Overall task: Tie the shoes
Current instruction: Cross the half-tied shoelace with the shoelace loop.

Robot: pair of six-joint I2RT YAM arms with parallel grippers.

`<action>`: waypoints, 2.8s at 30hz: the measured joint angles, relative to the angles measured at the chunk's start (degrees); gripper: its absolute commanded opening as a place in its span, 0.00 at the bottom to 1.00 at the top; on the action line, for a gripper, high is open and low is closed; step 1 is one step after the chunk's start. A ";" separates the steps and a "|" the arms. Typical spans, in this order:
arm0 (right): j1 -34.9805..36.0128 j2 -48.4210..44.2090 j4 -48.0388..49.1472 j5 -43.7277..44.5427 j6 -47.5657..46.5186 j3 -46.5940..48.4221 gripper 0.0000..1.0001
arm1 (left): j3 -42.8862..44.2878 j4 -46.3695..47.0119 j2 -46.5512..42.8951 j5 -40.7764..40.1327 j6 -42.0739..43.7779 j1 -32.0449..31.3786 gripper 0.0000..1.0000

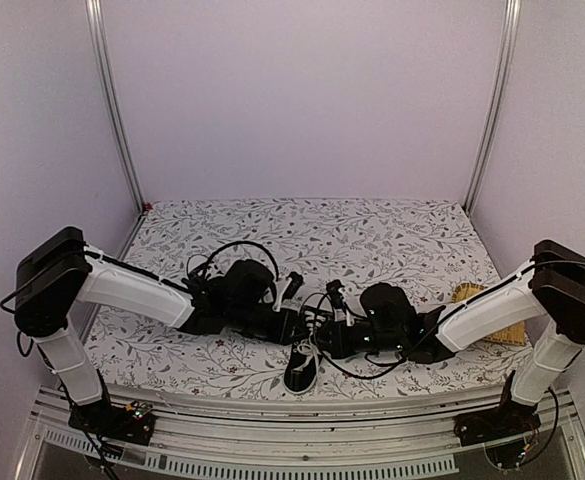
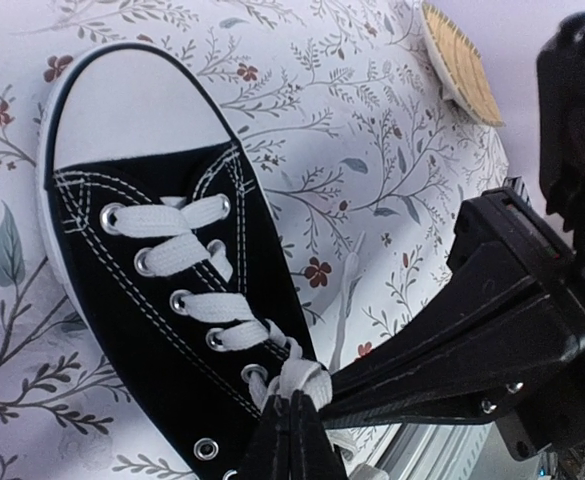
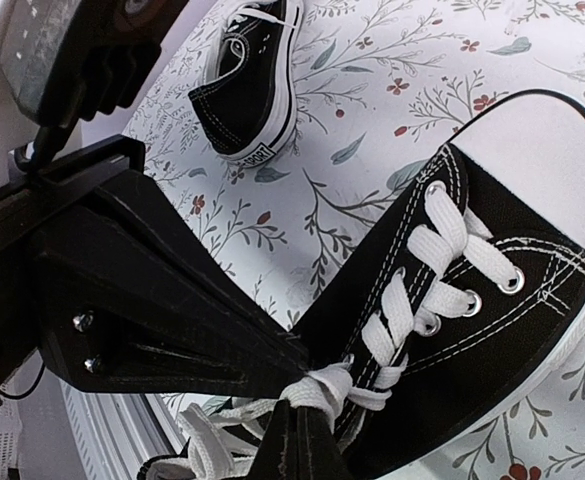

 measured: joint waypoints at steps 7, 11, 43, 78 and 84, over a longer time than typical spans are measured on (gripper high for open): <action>0.00 1.11 0.26 -0.31 -0.07 0.63 0.02 | -2.16 1.73 -2.19 -1.25 -1.62 0.00 0.00; 0.00 1.29 0.31 -0.37 -0.04 0.63 0.02 | -2.56 3.45 -2.71 -1.36 -2.27 0.00 0.00; 0.00 4.96 6.34 -0.61 -1.29 0.11 0.02 | -3.96 3.82 -4.52 -1.07 -1.57 0.87 0.34; 0.00 4.96 7.08 -0.61 -1.27 -0.83 0.02 | 1.29 4.11 5.09 8.90 -4.17 3.48 0.13; 0.00 4.96 7.02 -0.66 -1.27 -0.92 0.02 | 0.11 7.85 5.51 10.99 -6.01 3.48 0.00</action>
